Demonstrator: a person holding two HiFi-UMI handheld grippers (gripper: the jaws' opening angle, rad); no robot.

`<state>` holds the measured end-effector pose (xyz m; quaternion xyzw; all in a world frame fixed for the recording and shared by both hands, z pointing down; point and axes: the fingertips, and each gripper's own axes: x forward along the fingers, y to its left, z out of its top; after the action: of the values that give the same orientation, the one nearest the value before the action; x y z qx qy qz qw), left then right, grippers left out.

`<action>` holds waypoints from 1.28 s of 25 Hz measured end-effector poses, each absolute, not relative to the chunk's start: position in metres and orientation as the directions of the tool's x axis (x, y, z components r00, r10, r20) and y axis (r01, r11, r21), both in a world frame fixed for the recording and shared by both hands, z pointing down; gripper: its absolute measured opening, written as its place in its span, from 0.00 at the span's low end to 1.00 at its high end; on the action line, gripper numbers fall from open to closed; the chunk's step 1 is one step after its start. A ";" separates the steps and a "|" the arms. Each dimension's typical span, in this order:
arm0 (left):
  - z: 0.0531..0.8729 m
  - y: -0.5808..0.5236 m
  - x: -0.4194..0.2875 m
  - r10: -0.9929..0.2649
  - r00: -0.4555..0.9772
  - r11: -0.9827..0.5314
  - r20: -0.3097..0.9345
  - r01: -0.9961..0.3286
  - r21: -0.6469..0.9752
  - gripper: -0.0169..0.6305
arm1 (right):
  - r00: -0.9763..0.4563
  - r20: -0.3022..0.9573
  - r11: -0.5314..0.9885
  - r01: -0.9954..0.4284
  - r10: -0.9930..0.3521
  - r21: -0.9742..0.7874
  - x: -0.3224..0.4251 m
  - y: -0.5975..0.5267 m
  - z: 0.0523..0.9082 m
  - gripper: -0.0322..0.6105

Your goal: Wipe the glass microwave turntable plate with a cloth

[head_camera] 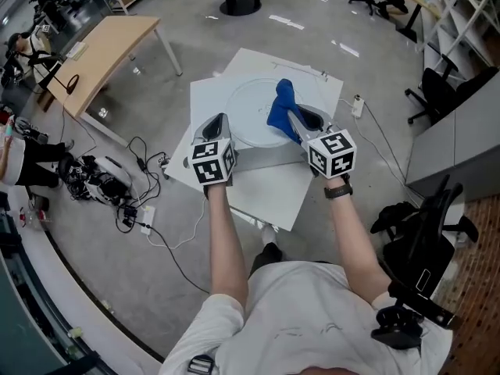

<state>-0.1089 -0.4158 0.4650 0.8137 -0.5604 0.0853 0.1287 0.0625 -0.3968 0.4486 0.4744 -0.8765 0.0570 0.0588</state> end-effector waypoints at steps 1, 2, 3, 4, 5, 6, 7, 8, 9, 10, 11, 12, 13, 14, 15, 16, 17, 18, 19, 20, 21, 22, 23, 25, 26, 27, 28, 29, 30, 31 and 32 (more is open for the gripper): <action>0.453 -0.403 -0.103 -0.901 0.362 -0.348 0.240 -0.932 0.098 0.03 | -0.540 0.131 0.539 -0.841 -0.832 -0.041 0.069 -0.383 0.443 0.15; 0.442 -0.388 -0.096 -0.909 0.366 -0.357 0.201 -0.930 0.081 0.03 | -0.537 0.105 0.536 -0.843 -0.837 -0.039 0.076 -0.369 0.437 0.15; 0.432 -0.372 -0.088 -0.915 0.369 -0.364 0.165 -0.929 0.063 0.03 | -0.535 0.081 0.534 -0.845 -0.841 -0.039 0.083 -0.354 0.431 0.15; 0.424 -0.354 -0.079 -0.919 0.370 -0.367 0.135 -0.929 0.045 0.03 | -0.533 0.058 0.532 -0.846 -0.844 -0.039 0.091 -0.337 0.426 0.15; 0.418 -0.334 -0.069 -0.924 0.367 -0.367 0.110 -0.930 0.027 0.03 | -0.532 0.042 0.530 -0.847 -0.846 -0.039 0.099 -0.319 0.422 0.15; 0.414 -0.312 -0.059 -0.927 0.363 -0.364 0.089 -0.931 0.010 0.03 | -0.531 0.029 0.529 -0.848 -0.847 -0.036 0.107 -0.299 0.420 0.15; 0.414 -0.290 -0.049 -0.930 0.359 -0.361 0.072 -0.933 -0.005 0.03 | -0.529 0.020 0.528 -0.849 -0.848 -0.029 0.115 -0.278 0.419 0.15; 0.414 -0.268 -0.039 -0.932 0.357 -0.358 0.059 -0.933 -0.018 0.03 | -0.527 0.011 0.527 -0.850 -0.850 -0.016 0.122 -0.257 0.418 0.15; 0.414 -0.246 -0.031 -0.934 0.355 -0.357 0.048 -0.934 -0.032 0.03 | -0.524 0.003 0.524 -0.852 -0.852 0.000 0.128 -0.236 0.416 0.15; 0.415 -0.223 -0.022 -0.934 0.355 -0.357 0.039 -0.933 -0.046 0.03 | -0.523 -0.004 0.523 -0.852 -0.853 0.019 0.133 -0.214 0.413 0.15; 0.414 -0.199 -0.012 -0.934 0.356 -0.358 0.031 -0.932 -0.057 0.03 | -0.523 -0.010 0.522 -0.852 -0.852 0.040 0.137 -0.192 0.410 0.15; 0.412 -0.175 -0.002 -0.934 0.355 -0.356 0.019 -0.932 -0.065 0.03 | -0.525 -0.017 0.524 -0.850 -0.851 0.060 0.141 -0.169 0.407 0.15; 0.408 -0.151 0.006 -0.937 0.350 -0.349 0.004 -0.934 -0.071 0.03 | -0.531 -0.027 0.527 -0.846 -0.847 0.078 0.144 -0.148 0.404 0.15; 0.405 -0.129 0.012 -0.940 0.340 -0.338 -0.012 -0.938 -0.074 0.03 | -0.537 -0.036 0.533 -0.841 -0.843 0.090 0.147 -0.128 0.401 0.15; 0.402 -0.108 0.017 -0.944 0.328 -0.326 -0.024 -0.942 -0.077 0.03 | -0.543 -0.041 0.538 -0.838 -0.838 0.094 0.150 -0.111 0.399 0.15; 0.400 -0.089 0.022 -0.947 0.319 -0.316 -0.027 -0.945 -0.081 0.03 | -0.548 -0.040 0.543 -0.835 -0.836 0.090 0.153 -0.095 0.400 0.15; 0.401 -0.071 0.026 -0.950 0.310 -0.307 -0.022 -0.948 -0.087 0.03 | -0.550 -0.031 0.547 -0.833 -0.834 0.081 0.156 -0.080 0.401 0.15; 0.402 -0.056 0.029 -0.953 0.301 -0.299 -0.014 -0.950 -0.094 0.03 | -0.552 -0.018 0.550 -0.832 -0.833 0.071 0.157 -0.067 0.405 0.15; 0.403 -0.041 0.029 -0.956 0.292 -0.290 -0.007 -0.952 -0.100 0.03 | -0.556 -0.004 0.555 -0.830 -0.831 0.064 0.157 -0.055 0.408 0.15; 0.402 -0.028 0.029 -0.959 0.284 -0.282 -0.004 -0.954 -0.105 0.03 | -0.562 0.007 0.562 -0.825 -0.827 0.060 0.156 -0.044 0.410 0.15; 0.399 -0.016 0.028 -0.961 0.277 -0.275 -0.003 -0.955 -0.111 0.03 | -0.570 0.016 0.570 -0.819 -0.821 0.058 0.153 -0.033 0.411 0.15; 0.396 -0.006 0.026 -0.962 0.272 -0.269 -0.005 -0.956 -0.116 0.03 | -0.579 0.019 0.579 -0.814 -0.815 0.056 0.149 -0.024 0.411 0.15; 0.392 0.002 0.024 -0.964 0.267 -0.264 -0.009 -0.957 -0.121 0.03 | -0.585 0.019 0.585 -0.809 -0.811 0.054 0.144 -0.014 0.409 0.15; 0.384 0.017 0.018 -0.964 0.264 -0.259 -0.025 -0.958 -0.126 0.03 | -0.594 0.014 0.594 -0.803 -0.804 0.058 0.135 0.004 0.404 0.15; 0.379 0.024 0.016 -0.964 0.264 -0.257 -0.038 -0.958 -0.126 0.03 | -0.597 0.012 0.597 -0.800 -0.802 0.063 0.130 0.012 0.402 0.15; 0.376 0.029 0.014 -0.963 0.265 -0.257 -0.051 -0.958 -0.127 0.03 | -0.599 0.008 0.598 -0.798 -0.801 0.068 0.125 0.019 0.398 0.15; 0.372 0.035 0.013 -0.961 0.269 -0.260 -0.060 -0.957 -0.131 0.03 | -0.599 0.003 0.597 -0.799 -0.801 0.070 0.121 0.026 0.394 0.14; 0.370 0.039 0.013 -0.959 0.276 -0.266 -0.065 -0.954 -0.138 0.03 | -0.594 -0.004 0.592 -0.803 -0.805 0.070 0.119 0.032 0.390 0.15; 0.369 0.043 0.013 -0.956 0.285 -0.274 -0.065 -0.951 -0.146 0.03 | -0.584 -0.009 0.582 -0.810 -0.812 0.069 0.119 0.036 0.388 0.15; 0.367 0.046 0.012 -0.954 0.293 -0.281 -0.063 -0.948 -0.152 0.03 | -0.571 -0.012 0.569 -0.819 -0.821 0.069 0.119 0.039 0.387 0.15; 0.365 0.049 0.010 -0.952 0.298 -0.286 -0.063 -0.946 -0.154 0.03 | -0.559 -0.013 0.557 -0.827 -0.829 0.071 0.118 0.040 0.386 0.15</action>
<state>0.0098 0.0490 0.3651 0.8016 -0.5920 0.0206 -0.0808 0.1182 0.0402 0.3858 0.4693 -0.8823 -0.0342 0.0109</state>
